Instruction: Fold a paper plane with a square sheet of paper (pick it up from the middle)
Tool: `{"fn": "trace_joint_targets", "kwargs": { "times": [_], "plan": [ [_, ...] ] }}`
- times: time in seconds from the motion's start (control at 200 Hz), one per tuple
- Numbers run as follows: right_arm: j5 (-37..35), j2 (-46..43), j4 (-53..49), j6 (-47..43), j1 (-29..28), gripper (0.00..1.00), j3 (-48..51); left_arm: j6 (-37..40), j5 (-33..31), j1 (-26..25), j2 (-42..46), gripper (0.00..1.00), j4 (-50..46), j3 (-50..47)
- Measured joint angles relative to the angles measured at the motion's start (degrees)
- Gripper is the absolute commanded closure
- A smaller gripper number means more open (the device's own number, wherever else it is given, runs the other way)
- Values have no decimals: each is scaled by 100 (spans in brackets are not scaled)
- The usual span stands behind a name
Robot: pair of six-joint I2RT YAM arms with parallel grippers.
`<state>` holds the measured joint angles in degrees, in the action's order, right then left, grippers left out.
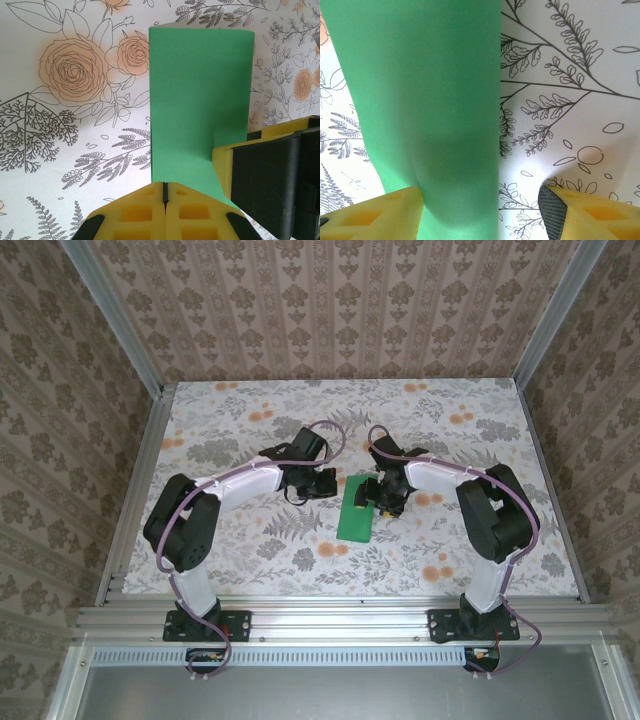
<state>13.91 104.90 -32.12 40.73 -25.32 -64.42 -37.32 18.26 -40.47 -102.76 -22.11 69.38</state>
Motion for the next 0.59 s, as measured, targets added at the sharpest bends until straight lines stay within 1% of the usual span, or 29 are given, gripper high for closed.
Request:
{"fn": "trace_joint_targets", "kwargs": {
  "times": [0.24,0.595],
  "plan": [
    [-35,103,-166,-2,-11,33,-140,0,151,-39,-116,100,-4,116],
    [-70,122,-197,0,-22,33,-155,2,299,-157,-743,100,-125,623]
  ]
}}
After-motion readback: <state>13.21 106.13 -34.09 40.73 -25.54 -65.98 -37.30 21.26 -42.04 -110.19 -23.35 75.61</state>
